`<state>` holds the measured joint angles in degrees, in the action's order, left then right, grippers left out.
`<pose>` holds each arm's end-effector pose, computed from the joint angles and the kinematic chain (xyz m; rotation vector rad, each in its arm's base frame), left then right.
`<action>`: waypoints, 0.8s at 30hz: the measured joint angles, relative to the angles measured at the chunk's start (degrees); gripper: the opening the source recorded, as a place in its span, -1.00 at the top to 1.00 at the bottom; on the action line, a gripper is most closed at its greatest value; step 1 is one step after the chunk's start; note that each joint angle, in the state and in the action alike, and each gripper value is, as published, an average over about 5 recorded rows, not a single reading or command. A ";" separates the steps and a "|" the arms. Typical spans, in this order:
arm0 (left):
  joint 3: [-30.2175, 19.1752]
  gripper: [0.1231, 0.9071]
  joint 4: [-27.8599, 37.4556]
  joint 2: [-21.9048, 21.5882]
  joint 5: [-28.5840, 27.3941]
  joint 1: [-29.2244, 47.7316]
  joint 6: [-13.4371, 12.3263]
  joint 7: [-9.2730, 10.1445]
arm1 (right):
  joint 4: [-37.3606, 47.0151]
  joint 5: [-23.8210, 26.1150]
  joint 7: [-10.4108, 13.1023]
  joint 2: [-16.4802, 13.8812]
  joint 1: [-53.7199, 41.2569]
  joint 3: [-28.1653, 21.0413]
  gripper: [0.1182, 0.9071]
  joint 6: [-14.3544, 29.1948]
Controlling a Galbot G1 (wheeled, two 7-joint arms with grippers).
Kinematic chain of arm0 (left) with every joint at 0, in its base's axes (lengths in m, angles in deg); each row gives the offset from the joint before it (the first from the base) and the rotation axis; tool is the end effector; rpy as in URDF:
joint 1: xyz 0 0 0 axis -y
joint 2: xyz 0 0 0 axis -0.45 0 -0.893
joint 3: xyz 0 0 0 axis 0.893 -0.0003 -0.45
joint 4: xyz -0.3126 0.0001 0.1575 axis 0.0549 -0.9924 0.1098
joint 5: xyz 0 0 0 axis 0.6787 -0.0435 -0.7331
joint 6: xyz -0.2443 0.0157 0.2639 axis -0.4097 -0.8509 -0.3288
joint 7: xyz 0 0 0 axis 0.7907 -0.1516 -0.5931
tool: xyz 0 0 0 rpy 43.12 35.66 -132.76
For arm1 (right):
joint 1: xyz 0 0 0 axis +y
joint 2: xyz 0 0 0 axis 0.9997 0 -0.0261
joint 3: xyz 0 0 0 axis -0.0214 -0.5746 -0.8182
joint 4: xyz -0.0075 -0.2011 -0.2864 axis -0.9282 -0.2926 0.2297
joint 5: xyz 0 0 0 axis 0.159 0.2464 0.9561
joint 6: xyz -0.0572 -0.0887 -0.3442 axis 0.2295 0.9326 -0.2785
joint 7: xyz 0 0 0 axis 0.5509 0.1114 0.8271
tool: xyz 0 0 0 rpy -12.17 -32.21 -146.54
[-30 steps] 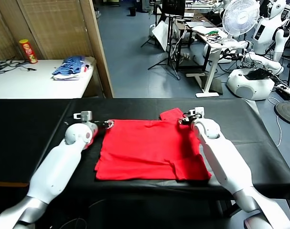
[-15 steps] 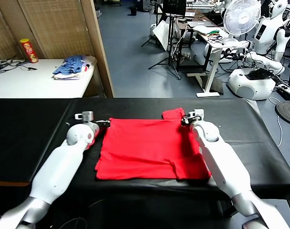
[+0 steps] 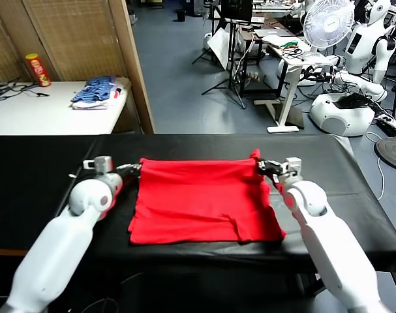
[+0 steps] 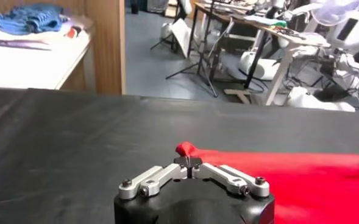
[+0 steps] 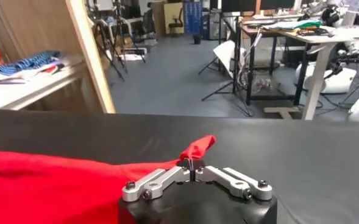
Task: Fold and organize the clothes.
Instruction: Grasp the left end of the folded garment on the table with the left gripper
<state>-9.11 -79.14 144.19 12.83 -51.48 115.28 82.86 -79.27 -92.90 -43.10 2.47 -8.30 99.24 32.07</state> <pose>0.3932 0.0890 -0.2166 -0.2119 -2.6137 0.0817 0.3758 -0.0903 -0.2314 0.2839 -2.7241 0.0473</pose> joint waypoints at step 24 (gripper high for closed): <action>4.15 0.99 -16.72 -4.67 -6.03 -20.44 1.08 -0.15 | -12.49 -0.95 2.17 -2.17 13.74 3.07 0.84 -9.34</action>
<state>-4.97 -95.85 139.51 6.80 -71.92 116.35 82.71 -91.76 -93.85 -40.94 0.30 5.44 102.31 22.73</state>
